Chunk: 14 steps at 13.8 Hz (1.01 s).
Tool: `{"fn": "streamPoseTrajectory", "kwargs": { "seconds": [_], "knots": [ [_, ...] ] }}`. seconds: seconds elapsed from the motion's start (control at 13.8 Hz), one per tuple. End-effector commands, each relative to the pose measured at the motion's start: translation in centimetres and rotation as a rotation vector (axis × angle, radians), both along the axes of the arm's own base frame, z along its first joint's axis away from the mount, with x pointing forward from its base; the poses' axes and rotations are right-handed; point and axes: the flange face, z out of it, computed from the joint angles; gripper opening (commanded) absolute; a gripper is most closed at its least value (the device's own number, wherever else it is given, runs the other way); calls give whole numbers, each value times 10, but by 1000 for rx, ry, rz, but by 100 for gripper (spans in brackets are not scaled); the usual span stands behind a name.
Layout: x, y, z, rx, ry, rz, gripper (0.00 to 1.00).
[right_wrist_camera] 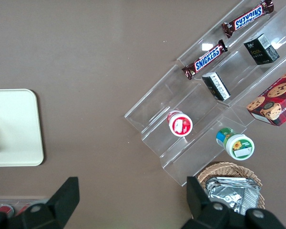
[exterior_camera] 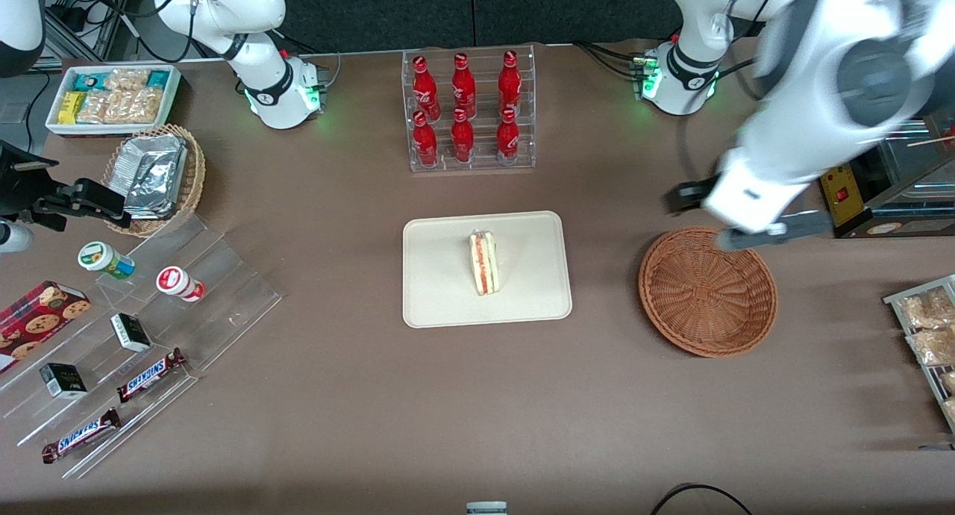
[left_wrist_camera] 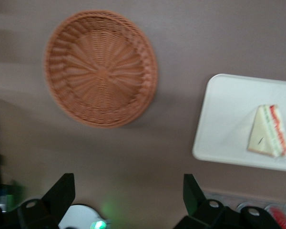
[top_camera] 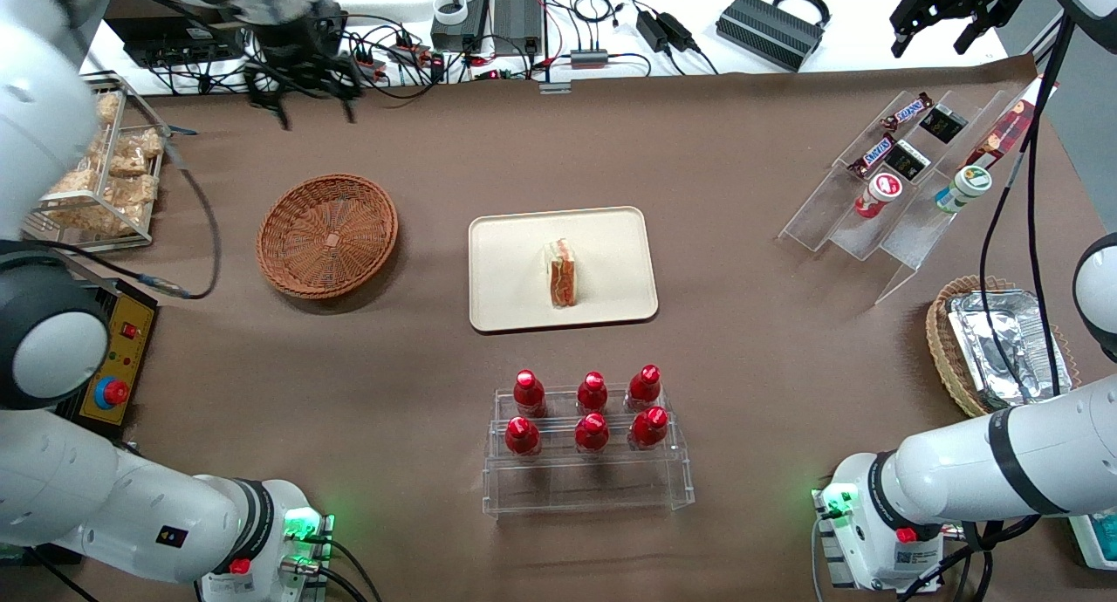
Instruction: Place sandwich from basket to tray
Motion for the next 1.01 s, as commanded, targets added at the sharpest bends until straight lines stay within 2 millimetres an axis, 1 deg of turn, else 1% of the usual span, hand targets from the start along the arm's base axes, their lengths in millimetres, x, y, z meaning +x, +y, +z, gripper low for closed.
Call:
{"fn": "streamPoseTrajectory", "kwargs": {
  "seconds": [0.0,0.07,0.14,0.22,0.29,0.36,0.43,0.58,0.65,0.72,0.8,0.94],
  "knots": [
    [-9,65,20,-37,21,-90,100],
    [-11,90,27,-52,17,-112,100],
    [-15,109,36,-59,10,-111,100],
    [-21,113,43,-59,3,-111,100],
    [-26,113,49,-57,-4,-112,100],
    [-27,109,49,-57,0,-119,100],
    [-29,105,51,-55,-3,-128,100],
    [-40,93,63,-58,-5,-156,100],
    [-40,91,65,-61,-10,-158,100],
    [-38,84,67,-58,-14,-169,100],
    [-37,84,70,-59,-22,-169,100],
    [-33,89,70,-62,-27,-160,100]
  ]
}}
